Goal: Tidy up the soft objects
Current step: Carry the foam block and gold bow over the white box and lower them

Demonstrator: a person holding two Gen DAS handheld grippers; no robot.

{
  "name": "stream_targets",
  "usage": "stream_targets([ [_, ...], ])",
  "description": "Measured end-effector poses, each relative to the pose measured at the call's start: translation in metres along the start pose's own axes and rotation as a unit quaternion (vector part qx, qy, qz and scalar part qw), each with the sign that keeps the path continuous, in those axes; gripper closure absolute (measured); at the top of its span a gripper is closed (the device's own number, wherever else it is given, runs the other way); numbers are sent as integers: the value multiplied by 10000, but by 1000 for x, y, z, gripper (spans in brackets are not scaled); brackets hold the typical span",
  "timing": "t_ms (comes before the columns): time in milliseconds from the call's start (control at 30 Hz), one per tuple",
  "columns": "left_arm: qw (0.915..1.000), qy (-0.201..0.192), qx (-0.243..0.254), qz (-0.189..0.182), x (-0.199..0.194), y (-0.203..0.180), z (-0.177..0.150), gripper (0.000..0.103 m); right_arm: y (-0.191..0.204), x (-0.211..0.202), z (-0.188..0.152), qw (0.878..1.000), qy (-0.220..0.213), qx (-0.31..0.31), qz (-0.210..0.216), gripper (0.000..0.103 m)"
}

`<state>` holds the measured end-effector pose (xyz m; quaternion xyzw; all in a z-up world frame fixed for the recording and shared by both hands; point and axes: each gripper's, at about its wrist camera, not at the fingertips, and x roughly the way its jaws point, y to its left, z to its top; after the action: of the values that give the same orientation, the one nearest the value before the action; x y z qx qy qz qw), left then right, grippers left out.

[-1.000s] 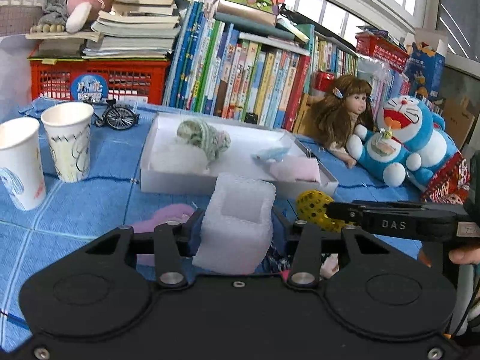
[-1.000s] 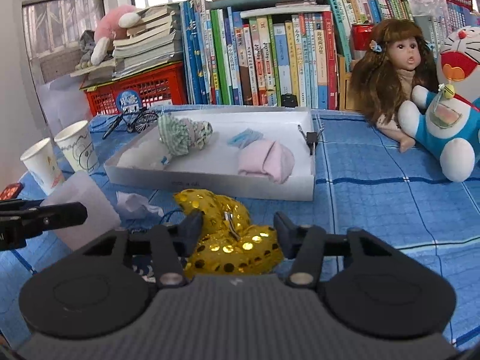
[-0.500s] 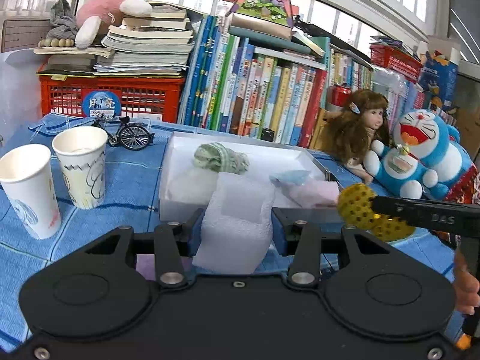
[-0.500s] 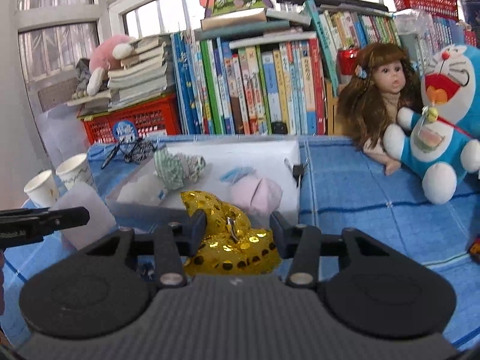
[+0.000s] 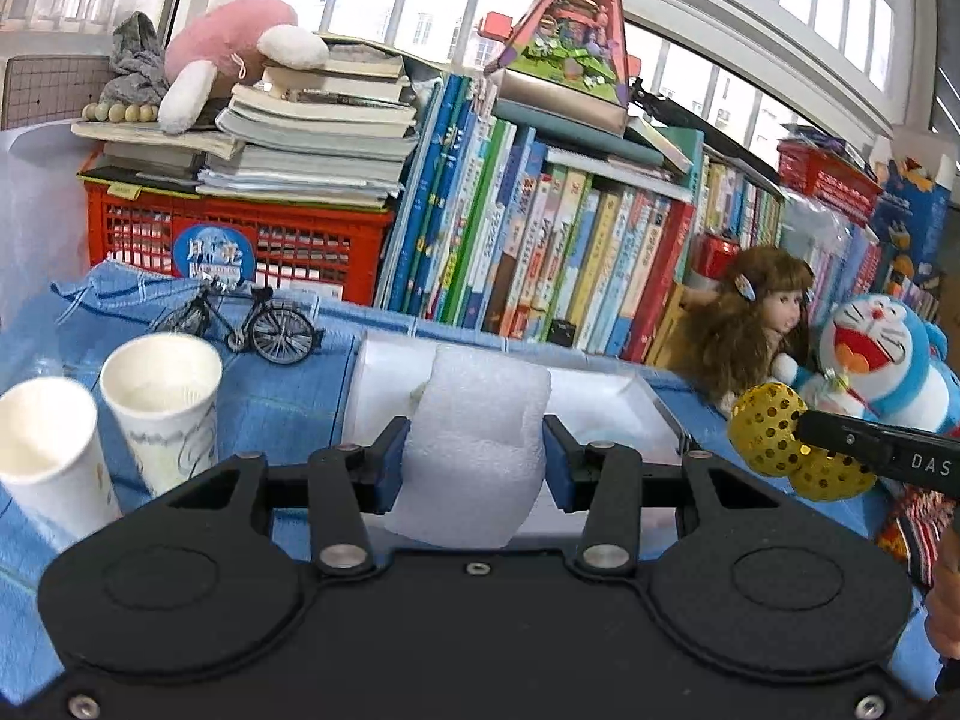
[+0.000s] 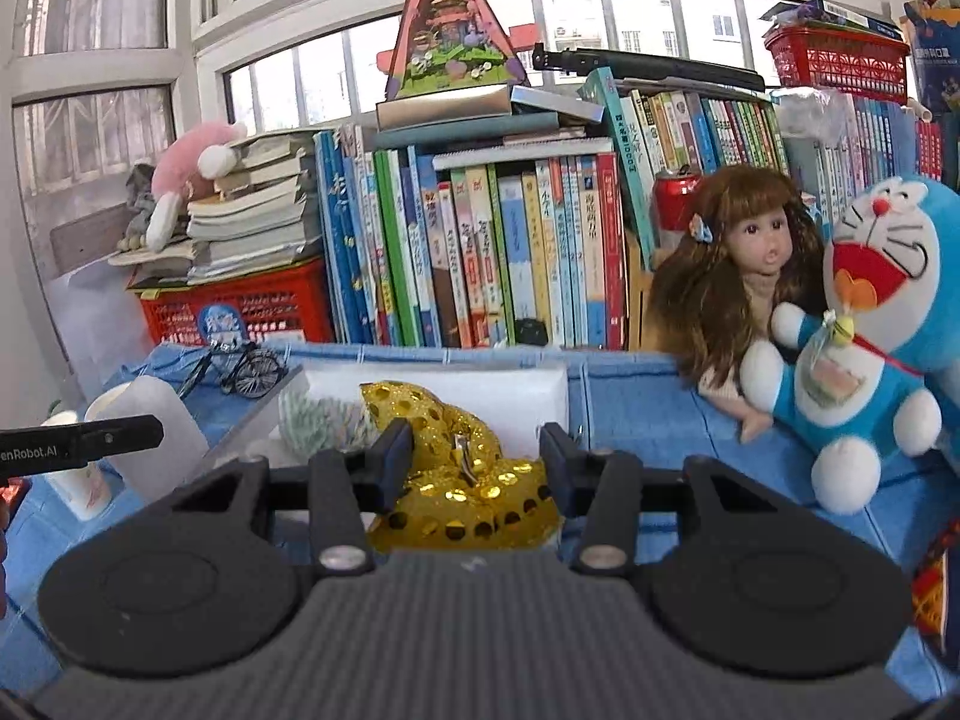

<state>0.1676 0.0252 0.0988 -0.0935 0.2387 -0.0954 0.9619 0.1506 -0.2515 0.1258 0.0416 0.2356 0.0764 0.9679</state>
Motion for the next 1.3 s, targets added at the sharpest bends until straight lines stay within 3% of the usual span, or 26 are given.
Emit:
stream_targets([
  [367, 9998, -12, -212, 56, 51, 8, 33, 60, -1, 36, 32, 9997, -25, 184, -182, 52],
  [933, 9984, 206, 88, 526, 122, 18, 43, 59, -2, 110, 35, 9970, 377, 411, -533, 51],
  [1300, 9967, 527, -12, 613, 161, 24, 28, 59, -5, 148, 25, 9946, 576, 389, -772, 51],
])
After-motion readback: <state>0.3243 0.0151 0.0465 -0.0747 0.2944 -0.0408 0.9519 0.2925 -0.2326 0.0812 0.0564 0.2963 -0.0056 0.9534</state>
